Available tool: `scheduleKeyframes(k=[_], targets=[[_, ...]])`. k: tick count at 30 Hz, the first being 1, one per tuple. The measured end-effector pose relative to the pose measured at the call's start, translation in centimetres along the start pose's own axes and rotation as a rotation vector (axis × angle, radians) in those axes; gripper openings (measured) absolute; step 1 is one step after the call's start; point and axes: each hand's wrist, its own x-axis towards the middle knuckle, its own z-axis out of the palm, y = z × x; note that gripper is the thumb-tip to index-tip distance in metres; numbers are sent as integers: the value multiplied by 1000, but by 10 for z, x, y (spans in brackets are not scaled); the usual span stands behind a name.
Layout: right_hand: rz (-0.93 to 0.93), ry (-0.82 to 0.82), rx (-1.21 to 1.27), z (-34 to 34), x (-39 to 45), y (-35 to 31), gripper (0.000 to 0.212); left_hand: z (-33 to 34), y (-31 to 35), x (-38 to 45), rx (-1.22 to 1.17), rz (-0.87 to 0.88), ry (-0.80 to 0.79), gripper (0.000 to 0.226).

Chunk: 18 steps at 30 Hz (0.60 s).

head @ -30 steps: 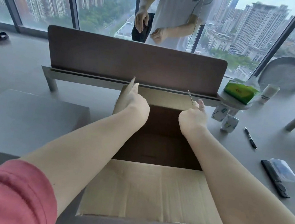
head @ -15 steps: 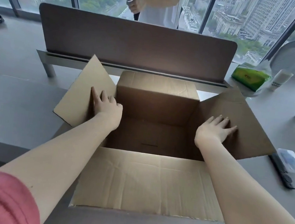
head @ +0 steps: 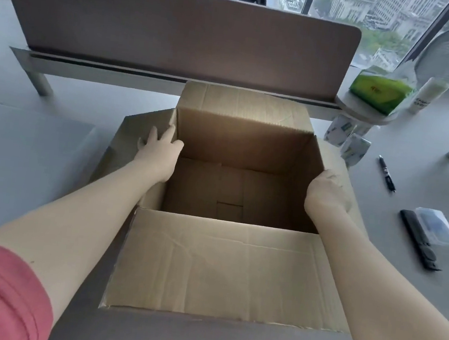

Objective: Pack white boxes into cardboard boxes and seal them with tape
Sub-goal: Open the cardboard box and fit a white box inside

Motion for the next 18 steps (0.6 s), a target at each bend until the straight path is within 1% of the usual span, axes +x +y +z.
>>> scheduleKeyframes(k=[2, 4, 7, 10, 12, 15, 18], targets=[[-10, -1, 18, -1, 2, 0, 57, 1, 3, 3, -98, -77, 36, 61], [-20, 12, 33, -2, 4, 1, 48, 2, 7, 6, -160, -178, 35, 58], [-51, 55, 25, -4, 8, 1, 38, 5, 9, 11, -106, -283, 41, 68], [-40, 65, 92, -5, 11, 0, 35, 5, 7, 13, -117, -296, 40, 55], [-38, 77, 131, -6, 11, 0, 32, 4, 7, 14, -111, -298, 44, 51], [-54, 84, 142, -4, 9, 2, 31, 3, 8, 11, -94, -284, 23, 53], [-69, 75, 118, 0, 2, 3, 42, 0, 8, 2, -76, -269, 5, 67]])
